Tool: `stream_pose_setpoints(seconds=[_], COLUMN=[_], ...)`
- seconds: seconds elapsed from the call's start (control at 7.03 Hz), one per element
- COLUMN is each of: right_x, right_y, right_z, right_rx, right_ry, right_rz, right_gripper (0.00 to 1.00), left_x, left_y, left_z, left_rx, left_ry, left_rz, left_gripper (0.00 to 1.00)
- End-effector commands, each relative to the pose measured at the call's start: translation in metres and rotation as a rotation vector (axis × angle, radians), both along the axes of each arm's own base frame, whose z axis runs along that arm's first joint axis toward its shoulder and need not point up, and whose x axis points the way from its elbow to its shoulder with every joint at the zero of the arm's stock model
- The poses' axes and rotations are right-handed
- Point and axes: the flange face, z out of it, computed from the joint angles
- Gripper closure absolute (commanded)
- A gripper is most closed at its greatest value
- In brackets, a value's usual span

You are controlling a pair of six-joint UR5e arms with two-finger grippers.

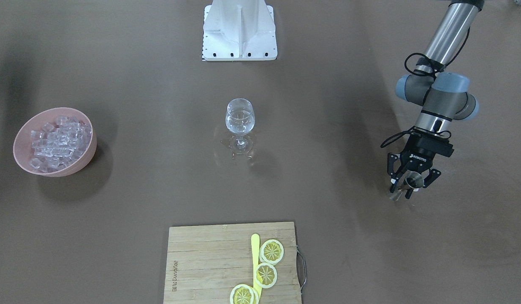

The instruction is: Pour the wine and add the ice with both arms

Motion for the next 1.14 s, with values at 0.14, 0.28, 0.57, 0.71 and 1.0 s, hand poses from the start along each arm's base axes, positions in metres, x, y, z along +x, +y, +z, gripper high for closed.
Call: stream_pose_setpoints(seconds=[0.14, 0.28, 0.57, 0.71, 1.0], right_x=[0.000, 0.000, 0.000, 0.000, 0.000], right_y=[0.000, 0.000, 0.000, 0.000, 0.000], right_z=[0.000, -0.001, -0.004, -0.010, -0.011], right_rx=[-0.001, 0.001, 0.007, 0.017, 0.019], right_ry=[-0.001, -0.002, -0.003, -0.003, -0.003], right_rz=[0.000, 0.000, 0.001, 0.002, 0.002], right_gripper=[0.00, 0.00, 0.00, 0.00, 0.00], left_x=[0.001, 0.003, 0.016, 0.024, 0.021], left_y=[0.000, -0.002, -0.007, -0.002, 0.008], left_z=[-0.003, -0.011, -0.084, -0.118, -0.192], left_rx=[-0.025, -0.022, 0.061, 0.066, 0.094], left_ry=[0.037, 0.050, 0.142, 0.153, 0.131], left_rz=[-0.003, -0.001, 0.043, 0.138, 0.183], left_gripper=[1.00, 1.00, 1.00, 1.00, 1.00])
